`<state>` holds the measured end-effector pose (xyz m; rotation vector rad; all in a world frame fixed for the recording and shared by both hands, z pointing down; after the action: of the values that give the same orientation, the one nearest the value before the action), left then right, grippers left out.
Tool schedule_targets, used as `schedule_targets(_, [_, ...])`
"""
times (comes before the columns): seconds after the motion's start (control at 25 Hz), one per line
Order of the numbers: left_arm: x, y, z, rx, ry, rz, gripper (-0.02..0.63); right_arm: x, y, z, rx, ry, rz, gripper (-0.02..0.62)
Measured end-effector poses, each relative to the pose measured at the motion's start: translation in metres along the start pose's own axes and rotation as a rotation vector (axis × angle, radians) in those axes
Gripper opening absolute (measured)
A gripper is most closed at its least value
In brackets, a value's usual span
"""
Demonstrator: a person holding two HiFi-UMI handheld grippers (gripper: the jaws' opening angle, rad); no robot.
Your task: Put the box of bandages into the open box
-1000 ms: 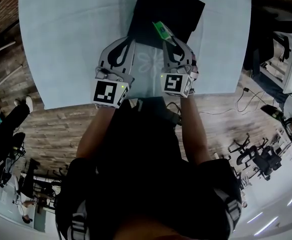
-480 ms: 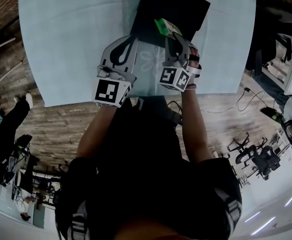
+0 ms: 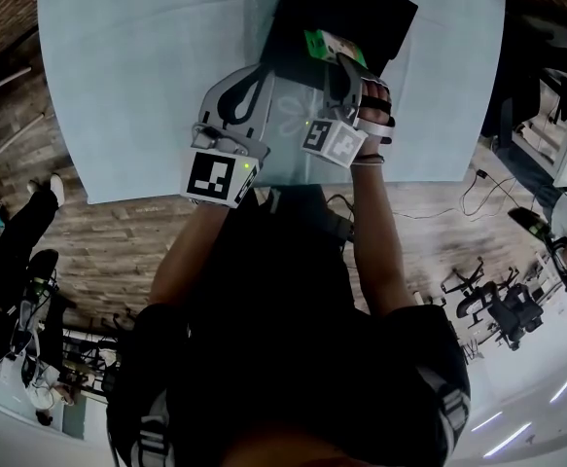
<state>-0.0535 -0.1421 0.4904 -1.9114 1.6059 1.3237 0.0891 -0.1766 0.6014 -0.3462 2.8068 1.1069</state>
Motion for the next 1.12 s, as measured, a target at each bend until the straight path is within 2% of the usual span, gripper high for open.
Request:
schedule_targets(0.2, [-0.001,0.003,0.0,0.0,0.005,0.001,0.04,0.004,0.004,-0.012,-0.006,0.028,0.037,0.101])
schedule_targets(0.64, [-0.003,0.015,0.008,0.014,0.001,0.016,0.04,0.016,0.012,-0.02,-0.011,0.023,0.091,0.104])
schedule_targets(1.12, [-0.007,0.016,0.008,0.009,0.006,0.028,0.04,0.014,0.022,-0.027,0.01,0.024,0.112,0.112])
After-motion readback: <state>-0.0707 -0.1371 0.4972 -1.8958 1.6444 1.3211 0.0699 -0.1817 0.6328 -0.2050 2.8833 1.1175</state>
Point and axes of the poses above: the fingertips, and each gripper's own axes: z backward along the fingers, y to its left, x out of its top, the point moved 5 cm from there along z, backward along the fingers, and after that the axes turned 15 degrees about y, right-handed, at the moved point
